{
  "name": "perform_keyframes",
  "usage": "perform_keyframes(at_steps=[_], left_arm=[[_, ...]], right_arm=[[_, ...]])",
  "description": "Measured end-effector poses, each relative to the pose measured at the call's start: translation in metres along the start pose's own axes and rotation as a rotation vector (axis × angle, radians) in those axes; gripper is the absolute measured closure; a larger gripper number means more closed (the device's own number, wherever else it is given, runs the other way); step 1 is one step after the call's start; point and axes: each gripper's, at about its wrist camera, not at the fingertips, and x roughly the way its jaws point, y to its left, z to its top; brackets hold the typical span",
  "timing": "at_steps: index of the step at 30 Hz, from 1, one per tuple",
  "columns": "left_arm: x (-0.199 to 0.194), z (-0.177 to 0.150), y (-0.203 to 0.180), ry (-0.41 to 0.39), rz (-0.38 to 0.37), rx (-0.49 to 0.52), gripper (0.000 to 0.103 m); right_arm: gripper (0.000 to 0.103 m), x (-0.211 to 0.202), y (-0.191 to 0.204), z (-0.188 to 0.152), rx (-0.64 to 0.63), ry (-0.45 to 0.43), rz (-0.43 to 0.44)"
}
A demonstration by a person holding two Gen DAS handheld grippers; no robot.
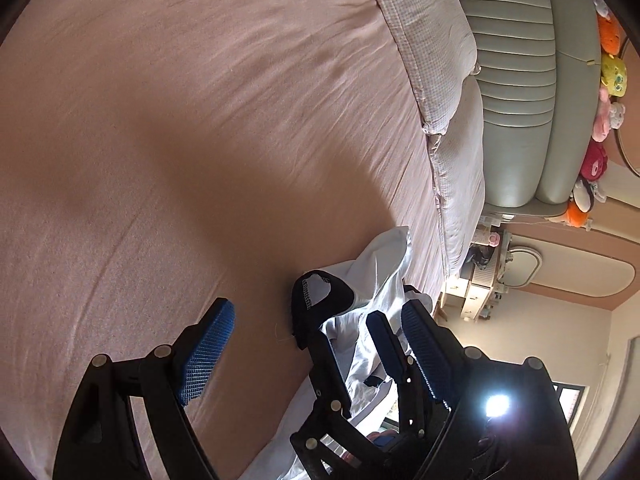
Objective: Fold clothes
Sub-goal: 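Grasp the other navy sleeve cuff with the right gripper while the left gripper approaches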
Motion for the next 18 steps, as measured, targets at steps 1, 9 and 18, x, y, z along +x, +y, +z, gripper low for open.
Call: perform_keyframes(at_steps=[1,9,18], left_arm=[[-0.002,0.001,0.003,-0.001,-0.006,-0.007,0.018],[0.000,-0.001,0.015,0.011,-0.019,-0.017,0.017],[0.028,-0.016,-0.019,-0.016,-0.074,0.052,0.017]], right_arm=[[0.054,0.004,0.003,0.001,-0.004,0.007,-0.024],[0.098,0.012,-0.023,0.005,0.154,0.044,0.010],[0.098,-0.005,-0.080,-0.010,0.414,0.055,0.091]])
